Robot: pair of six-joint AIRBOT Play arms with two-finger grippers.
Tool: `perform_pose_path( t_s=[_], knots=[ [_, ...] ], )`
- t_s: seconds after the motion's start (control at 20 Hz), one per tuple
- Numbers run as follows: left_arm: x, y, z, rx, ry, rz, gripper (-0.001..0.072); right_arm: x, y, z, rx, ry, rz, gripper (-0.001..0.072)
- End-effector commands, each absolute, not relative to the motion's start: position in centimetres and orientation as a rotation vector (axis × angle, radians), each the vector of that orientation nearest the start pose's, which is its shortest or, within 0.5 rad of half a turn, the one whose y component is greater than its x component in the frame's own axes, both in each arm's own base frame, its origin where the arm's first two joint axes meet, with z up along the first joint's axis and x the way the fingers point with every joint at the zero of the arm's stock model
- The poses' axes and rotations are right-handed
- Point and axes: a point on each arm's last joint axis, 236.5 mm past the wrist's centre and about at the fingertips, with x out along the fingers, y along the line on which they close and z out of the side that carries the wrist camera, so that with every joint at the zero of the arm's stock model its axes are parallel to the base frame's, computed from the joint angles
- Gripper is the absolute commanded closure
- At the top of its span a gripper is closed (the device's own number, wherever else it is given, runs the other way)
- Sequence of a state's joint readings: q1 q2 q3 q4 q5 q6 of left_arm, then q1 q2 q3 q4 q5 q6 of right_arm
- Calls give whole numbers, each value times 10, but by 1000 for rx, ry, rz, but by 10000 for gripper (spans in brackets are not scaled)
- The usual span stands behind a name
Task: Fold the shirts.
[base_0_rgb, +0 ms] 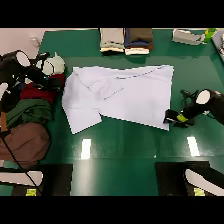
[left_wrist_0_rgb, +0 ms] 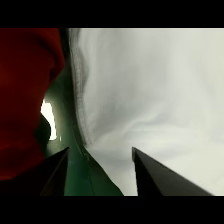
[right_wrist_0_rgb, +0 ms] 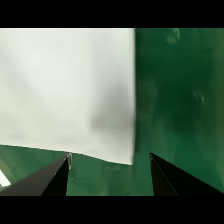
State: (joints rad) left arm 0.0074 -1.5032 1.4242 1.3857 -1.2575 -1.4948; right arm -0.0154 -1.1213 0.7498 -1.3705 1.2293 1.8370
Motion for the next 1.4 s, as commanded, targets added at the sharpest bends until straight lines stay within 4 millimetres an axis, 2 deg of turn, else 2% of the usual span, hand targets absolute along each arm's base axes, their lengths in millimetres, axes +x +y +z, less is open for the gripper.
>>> perform_pose_path(
  t_s=[0.0, 0.15, 0.2, 0.35, 0.4, 0.45, 0.5, 0.7, 0.9, 1.0, 1.15, 1.2, 1.3, 1.35],
  knots=[
    [429, -37, 7, -100, 1329, -153, 230, 246, 56, -82, 429, 1634, -143, 166],
    [426, -30, 5, -72, 1342, -135, 230, 250, 64, -89, 403, 1664, -131, 168],
    [425, -28, 5, -63, 1345, -129, 229, 253, 67, -89, 392, 1667, -123, 208],
    [425, -27, 4, -59, 1349, -128, 228, 263, 74, -88, 336, 1661, -98, 619],
    [425, -27, 4, -58, 1347, -128, 198, 266, 74, -86, 303, 1653, -91, 693],
    [426, -26, 3, -58, 1345, -126, 118, 269, 76, -84, 282, 1641, -84, 694],
    [426, -26, 0, -55, 1346, -124, 89, 273, 79, -81, 280, 1631, -75, 694],
    [422, -25, -31, -59, 1407, -119, 88, 284, 82, -72, 279, 1599, -60, 694],
    [409, -34, -71, -105, 1520, -138, 88, 280, 81, -73, 275, 1612, -63, 694],
    [403, -36, -81, -119, 1547, -143, 89, 281, 81, -73, 275, 1611, -62, 694],
    [401, -42, -81, -146, 1550, -156, 90, 284, 82, -73, 279, 1598, -61, 694],
    [401, -45, -81, -157, 1550, -162, 115, 285, 82, -73, 280, 1595, -60, 694],
    [399, -47, -80, -166, 1559, -170, 497, 285, 82, -73, 281, 1594, -60, 694],
    [398, -48, -80, -167, 1563, -173, 656, 285, 82, -73, 281, 1593, -59, 694]
  ],
)
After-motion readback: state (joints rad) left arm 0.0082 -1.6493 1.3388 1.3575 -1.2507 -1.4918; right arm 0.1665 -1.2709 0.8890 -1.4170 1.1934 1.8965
